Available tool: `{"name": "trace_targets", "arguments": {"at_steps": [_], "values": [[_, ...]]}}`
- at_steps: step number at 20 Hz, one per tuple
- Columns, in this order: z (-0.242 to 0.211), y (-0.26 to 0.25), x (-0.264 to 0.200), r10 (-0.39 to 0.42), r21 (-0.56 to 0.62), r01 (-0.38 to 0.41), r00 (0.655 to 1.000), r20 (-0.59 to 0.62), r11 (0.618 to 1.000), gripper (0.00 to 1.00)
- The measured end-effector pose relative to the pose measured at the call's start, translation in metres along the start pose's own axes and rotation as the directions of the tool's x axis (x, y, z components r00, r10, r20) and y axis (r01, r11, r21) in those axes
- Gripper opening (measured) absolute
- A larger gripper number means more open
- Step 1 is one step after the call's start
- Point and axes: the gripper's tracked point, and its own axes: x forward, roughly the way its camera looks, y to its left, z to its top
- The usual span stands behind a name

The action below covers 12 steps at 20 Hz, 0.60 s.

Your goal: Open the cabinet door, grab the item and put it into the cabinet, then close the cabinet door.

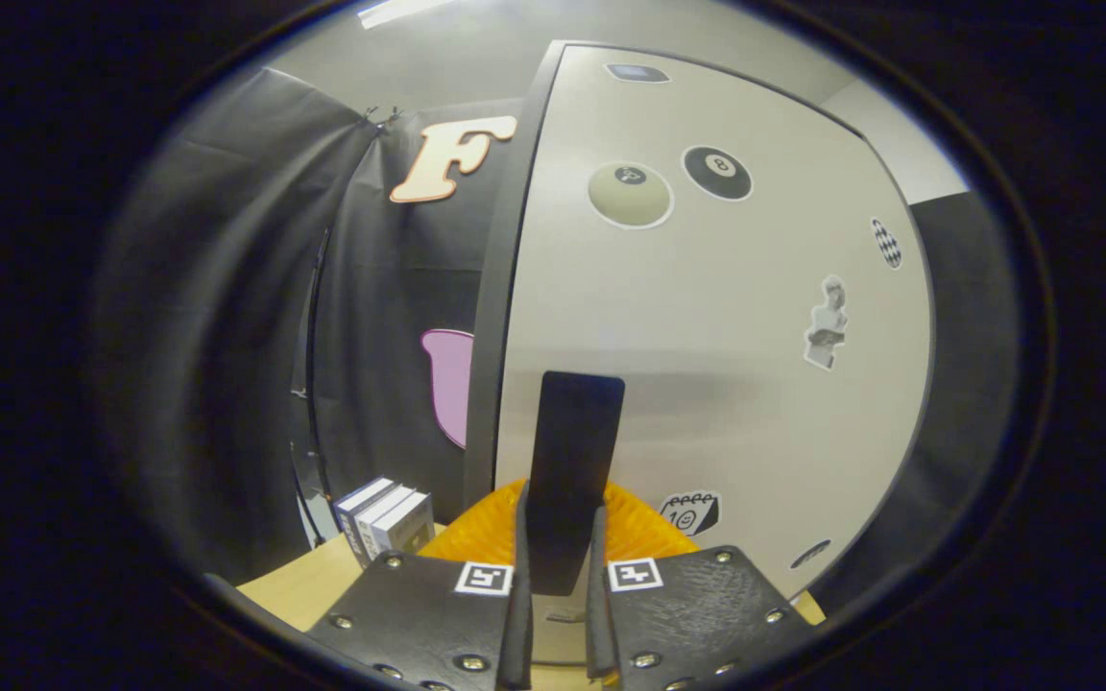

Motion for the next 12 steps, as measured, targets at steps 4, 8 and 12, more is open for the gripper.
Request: {"name": "trace_targets", "arguments": {"at_steps": [4,8,12], "values": [[0.001,0.002,-0.014,0.045,-0.005,-0.045,0.999,0.003,0.999,0.22],[0.002,0.002,-0.027,0.091,0.002,-0.091,0.996,-0.008,0.996,0.22],[0.001,-0.004,-0.040,0.123,0.055,-0.123,0.992,-0.003,0.991,0.22]]}}
